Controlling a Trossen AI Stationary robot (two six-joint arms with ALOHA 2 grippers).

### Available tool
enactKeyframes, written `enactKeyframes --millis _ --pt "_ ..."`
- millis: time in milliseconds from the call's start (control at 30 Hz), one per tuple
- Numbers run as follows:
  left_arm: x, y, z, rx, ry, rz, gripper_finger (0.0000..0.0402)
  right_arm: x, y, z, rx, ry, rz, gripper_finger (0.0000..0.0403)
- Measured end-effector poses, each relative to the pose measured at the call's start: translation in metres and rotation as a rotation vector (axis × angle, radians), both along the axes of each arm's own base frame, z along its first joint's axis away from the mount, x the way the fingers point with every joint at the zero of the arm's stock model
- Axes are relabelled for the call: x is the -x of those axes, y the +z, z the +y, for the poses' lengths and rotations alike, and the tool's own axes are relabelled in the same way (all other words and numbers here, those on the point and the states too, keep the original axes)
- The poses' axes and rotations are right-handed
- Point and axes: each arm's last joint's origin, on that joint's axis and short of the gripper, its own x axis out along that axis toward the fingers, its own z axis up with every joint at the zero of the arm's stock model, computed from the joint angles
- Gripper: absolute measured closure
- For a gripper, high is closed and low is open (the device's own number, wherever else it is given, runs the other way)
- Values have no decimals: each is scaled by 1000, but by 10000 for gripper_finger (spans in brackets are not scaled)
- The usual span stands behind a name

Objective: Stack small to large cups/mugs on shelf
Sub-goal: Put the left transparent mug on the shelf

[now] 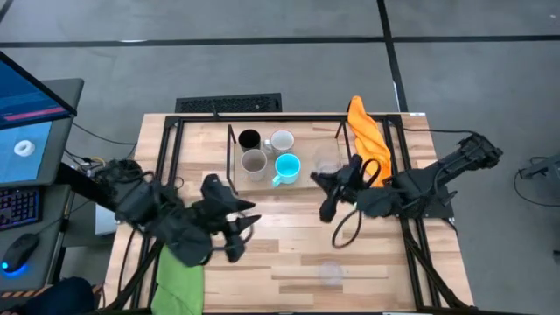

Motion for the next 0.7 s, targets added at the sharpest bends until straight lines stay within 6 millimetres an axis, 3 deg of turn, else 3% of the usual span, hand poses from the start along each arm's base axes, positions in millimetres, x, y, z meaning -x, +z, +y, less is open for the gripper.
enactKeyframes --millis 133,267,500,700 --pt "20 9 -11 -46 -1 -78 273 9 -22 -24 -67 -65 -138 386" --pt "32 12 -20 -73 4 -120 276 2 -52 -41 -90 -123 -164 386" --pt "41 13 -31 -73 -15 -141 276 -20 -103 -39 -73 -188 -44 386" --pt "46 13 -35 -69 -24 -146 276 -30 -153 -40 -129 -233 -74 386"
